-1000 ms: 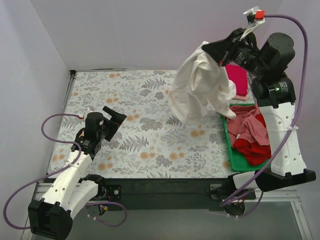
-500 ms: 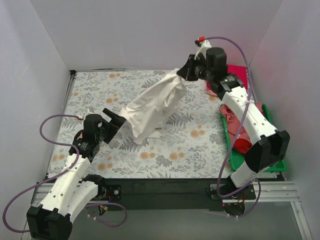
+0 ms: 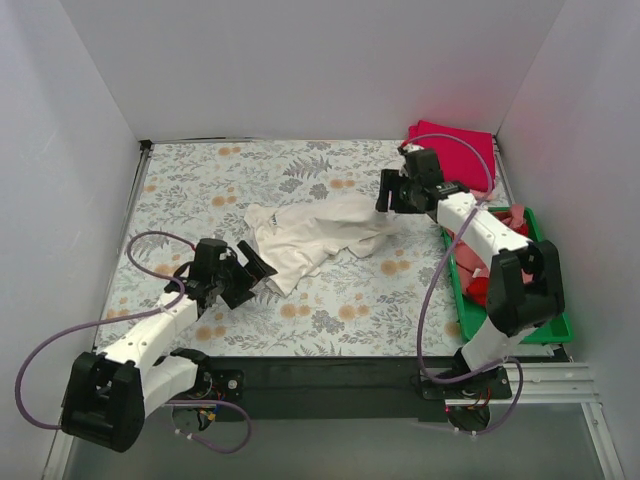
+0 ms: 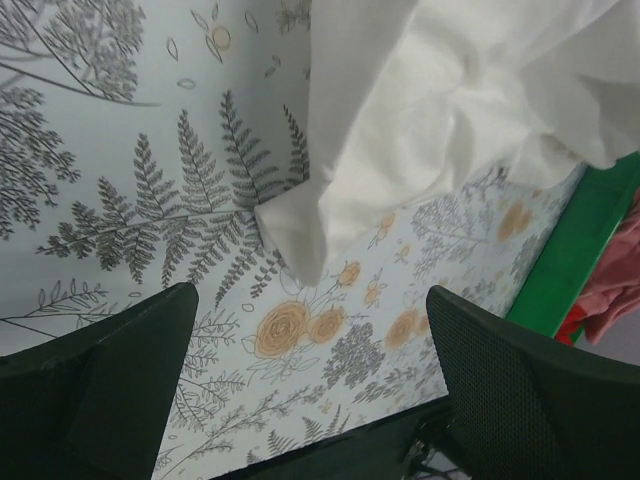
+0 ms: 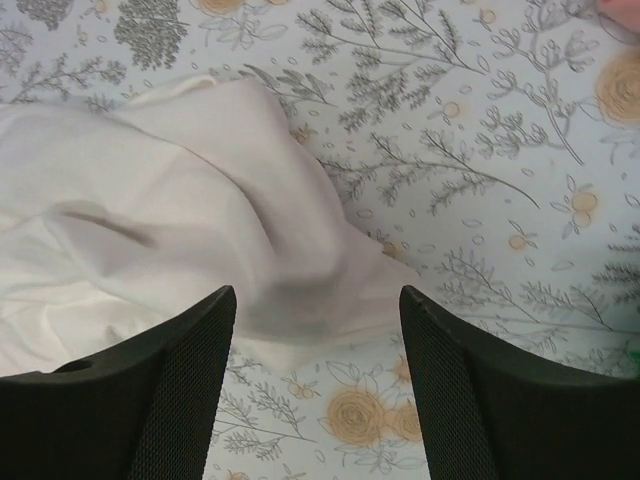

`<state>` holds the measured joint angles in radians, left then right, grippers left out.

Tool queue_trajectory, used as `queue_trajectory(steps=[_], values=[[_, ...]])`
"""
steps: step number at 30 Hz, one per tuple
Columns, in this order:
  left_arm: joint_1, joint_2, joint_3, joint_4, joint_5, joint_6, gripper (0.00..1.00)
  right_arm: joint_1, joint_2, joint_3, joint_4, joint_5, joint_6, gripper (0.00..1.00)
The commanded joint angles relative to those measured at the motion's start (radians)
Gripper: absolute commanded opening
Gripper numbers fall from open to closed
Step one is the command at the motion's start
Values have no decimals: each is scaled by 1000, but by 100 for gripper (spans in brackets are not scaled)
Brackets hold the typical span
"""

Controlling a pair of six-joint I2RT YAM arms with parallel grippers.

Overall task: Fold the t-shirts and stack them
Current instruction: Move the tshirt to the center of the board, then flatten the tshirt out

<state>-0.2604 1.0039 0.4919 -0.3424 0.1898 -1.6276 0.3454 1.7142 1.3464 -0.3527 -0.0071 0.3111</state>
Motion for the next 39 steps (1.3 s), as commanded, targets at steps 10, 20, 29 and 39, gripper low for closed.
queue_trajectory(steps=[10,20,29,39], values=[[-154,252,-10,154,-73,-2,74,3,-298,-506,268,-102,-6,72],[-157,397,105,163,-86,52,0,32,-66,-469,480,-200,74,63],[-155,104,297,97,-139,83,0,79,-235,-327,355,-23,-4,1],[-157,-90,704,71,-341,167,0,110,-623,-51,156,-59,-138,1]])
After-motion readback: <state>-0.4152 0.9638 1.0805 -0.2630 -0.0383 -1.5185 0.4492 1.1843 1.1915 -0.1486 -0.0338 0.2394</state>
